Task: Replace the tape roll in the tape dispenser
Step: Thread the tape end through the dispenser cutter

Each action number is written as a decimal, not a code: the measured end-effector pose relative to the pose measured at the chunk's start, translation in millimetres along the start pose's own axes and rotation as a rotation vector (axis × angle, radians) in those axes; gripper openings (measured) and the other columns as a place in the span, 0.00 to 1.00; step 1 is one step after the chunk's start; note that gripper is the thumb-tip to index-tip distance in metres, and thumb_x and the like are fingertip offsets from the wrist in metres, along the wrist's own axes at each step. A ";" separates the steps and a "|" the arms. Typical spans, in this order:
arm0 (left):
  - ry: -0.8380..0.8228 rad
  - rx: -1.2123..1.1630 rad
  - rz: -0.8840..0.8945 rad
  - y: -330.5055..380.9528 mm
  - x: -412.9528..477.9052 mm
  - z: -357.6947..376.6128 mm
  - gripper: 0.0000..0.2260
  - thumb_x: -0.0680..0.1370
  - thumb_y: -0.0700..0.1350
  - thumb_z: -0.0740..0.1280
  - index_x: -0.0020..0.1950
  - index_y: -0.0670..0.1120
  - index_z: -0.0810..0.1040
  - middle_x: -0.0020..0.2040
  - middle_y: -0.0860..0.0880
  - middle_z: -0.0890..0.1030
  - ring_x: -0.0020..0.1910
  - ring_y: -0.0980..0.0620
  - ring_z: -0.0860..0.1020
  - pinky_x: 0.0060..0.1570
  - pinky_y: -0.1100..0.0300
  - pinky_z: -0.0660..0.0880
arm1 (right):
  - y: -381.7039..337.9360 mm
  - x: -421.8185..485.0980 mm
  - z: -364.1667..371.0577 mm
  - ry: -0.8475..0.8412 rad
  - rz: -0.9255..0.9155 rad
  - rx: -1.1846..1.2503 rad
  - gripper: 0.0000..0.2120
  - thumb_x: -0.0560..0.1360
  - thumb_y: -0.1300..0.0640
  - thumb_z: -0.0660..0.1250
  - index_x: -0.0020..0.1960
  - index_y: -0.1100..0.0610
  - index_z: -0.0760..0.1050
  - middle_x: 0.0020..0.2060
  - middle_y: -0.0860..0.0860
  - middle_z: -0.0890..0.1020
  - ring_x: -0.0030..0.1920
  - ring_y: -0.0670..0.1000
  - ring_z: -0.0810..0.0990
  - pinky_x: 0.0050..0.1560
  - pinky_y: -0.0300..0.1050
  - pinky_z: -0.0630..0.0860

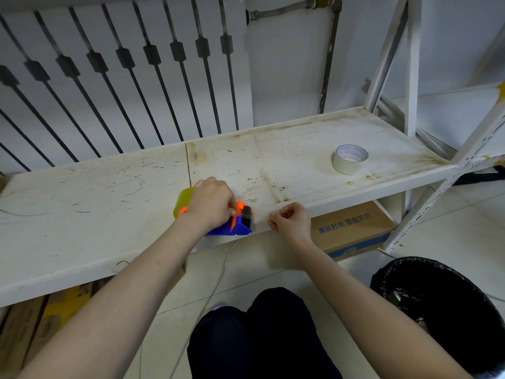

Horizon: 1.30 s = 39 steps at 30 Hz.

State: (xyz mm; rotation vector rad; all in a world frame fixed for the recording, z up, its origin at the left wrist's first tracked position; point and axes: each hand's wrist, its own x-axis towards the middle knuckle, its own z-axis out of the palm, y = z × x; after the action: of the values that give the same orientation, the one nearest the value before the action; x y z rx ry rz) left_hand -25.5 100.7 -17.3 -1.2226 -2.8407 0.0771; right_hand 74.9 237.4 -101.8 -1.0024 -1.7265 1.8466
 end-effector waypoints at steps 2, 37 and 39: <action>0.013 0.025 -0.006 2.3 0.1 1.9 0.09 0.74 0.51 0.68 0.52 0.54 0.83 0.52 0.50 0.80 0.56 0.47 0.72 0.55 0.56 0.65 | -2.6 2.7 1.1 0.006 0.011 -0.017 0.10 0.72 0.69 0.66 0.39 0.58 0.68 0.35 0.53 0.75 0.37 0.54 0.80 0.39 0.44 0.80; -0.041 0.017 -0.041 1.2 9.0 -1.0 0.11 0.72 0.53 0.66 0.49 0.52 0.84 0.48 0.48 0.81 0.53 0.46 0.73 0.49 0.57 0.67 | -5.8 7.6 9.1 0.061 -0.174 -0.300 0.07 0.75 0.66 0.64 0.42 0.57 0.68 0.37 0.52 0.73 0.37 0.50 0.70 0.34 0.37 0.67; -0.044 0.021 -0.032 2.0 8.2 -1.3 0.11 0.73 0.53 0.67 0.50 0.52 0.84 0.50 0.48 0.81 0.55 0.46 0.73 0.52 0.56 0.68 | -5.3 6.5 8.0 0.062 -0.183 -0.286 0.06 0.75 0.65 0.64 0.43 0.57 0.69 0.38 0.52 0.74 0.37 0.49 0.71 0.34 0.36 0.67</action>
State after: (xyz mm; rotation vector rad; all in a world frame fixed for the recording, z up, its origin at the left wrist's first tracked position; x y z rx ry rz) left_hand -29.6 108.1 -15.9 -1.1853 -2.8884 0.1332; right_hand 63.8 237.5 -98.3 -0.9577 -2.0096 1.4700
